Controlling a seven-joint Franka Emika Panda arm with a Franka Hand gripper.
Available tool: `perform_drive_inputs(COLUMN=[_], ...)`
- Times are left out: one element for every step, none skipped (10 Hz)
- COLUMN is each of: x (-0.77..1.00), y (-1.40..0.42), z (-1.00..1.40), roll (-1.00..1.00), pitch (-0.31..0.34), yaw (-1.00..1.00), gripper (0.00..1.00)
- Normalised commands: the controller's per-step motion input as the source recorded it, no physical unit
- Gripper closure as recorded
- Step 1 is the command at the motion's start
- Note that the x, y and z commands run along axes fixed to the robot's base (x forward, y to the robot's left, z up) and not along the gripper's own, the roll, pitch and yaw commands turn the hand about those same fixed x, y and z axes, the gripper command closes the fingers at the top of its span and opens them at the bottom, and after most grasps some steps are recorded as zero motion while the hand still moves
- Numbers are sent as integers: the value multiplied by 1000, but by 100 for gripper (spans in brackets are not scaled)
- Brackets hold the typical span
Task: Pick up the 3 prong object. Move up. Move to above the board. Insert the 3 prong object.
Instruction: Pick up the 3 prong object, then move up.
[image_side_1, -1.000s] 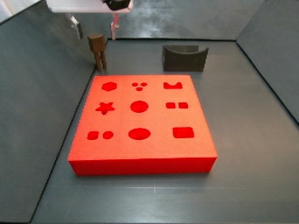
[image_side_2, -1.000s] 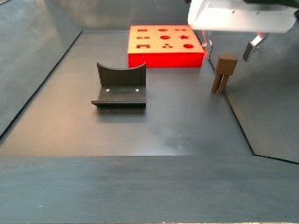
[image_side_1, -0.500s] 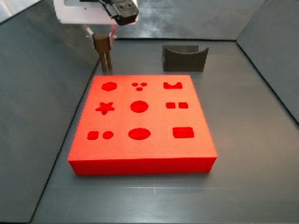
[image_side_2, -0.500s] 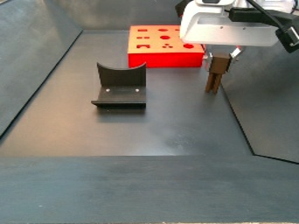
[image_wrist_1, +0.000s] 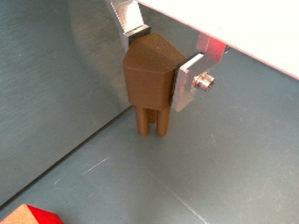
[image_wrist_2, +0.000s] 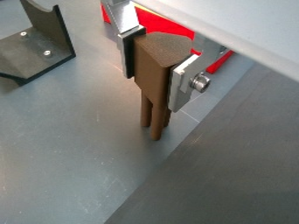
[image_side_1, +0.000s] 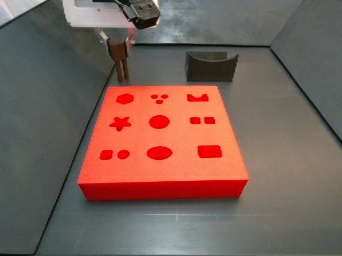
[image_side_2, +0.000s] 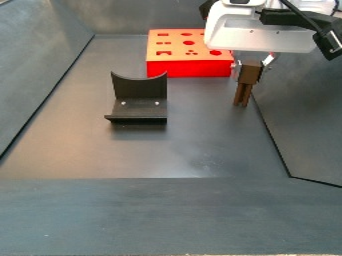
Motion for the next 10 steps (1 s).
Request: perform_drive_inputs(x=[0, 0, 0, 0, 0, -4, -32, -20, -17, -20], y=[0, 0, 0, 0, 0, -21, -21, -15, -10, -6], z=[0, 0, 0, 0, 833, 824, 745, 609, 484, 345], roll=[0, 0, 0, 0, 0, -2, -4, 0, 4, 9], pitch=[0, 0, 0, 0, 0, 7, 40, 54, 54, 54], yaw=[0, 0, 0, 0, 0, 38, 38, 34, 28, 23], gripper=[100, 100, 100, 100, 100, 100, 100, 100, 100, 100])
